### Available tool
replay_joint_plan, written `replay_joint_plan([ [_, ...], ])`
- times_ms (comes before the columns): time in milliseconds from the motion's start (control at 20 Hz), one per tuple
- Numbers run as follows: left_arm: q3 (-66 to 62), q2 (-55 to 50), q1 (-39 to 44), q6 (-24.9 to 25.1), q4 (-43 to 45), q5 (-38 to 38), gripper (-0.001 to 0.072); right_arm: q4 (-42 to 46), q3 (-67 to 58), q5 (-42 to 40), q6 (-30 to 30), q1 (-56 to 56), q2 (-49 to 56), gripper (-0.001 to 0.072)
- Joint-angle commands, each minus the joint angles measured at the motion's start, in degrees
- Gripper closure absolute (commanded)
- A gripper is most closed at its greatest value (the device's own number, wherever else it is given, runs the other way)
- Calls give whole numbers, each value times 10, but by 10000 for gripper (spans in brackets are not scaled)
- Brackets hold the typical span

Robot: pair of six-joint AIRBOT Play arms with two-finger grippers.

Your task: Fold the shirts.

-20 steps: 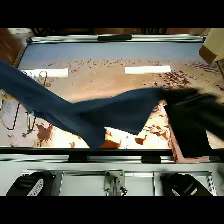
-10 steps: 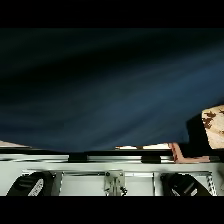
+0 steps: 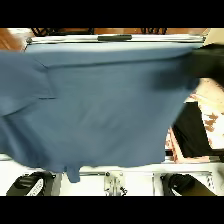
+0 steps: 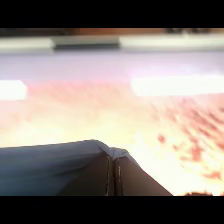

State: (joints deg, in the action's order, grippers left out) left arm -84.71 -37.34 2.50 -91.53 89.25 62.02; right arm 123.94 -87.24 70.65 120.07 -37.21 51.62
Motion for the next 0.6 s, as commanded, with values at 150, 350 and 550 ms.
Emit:
replay_joint_plan([
  [150,165,-136,0,-2,27,-96,676,-76,12,-151,20,128,275,648],
  [350,165,-253,0,-3,10,-147,676,-180,12,-339,21,188,345,648],
  [550,165,-361,0,-33,-55,-161,676,-195,12,-346,19,189,401,647],
])
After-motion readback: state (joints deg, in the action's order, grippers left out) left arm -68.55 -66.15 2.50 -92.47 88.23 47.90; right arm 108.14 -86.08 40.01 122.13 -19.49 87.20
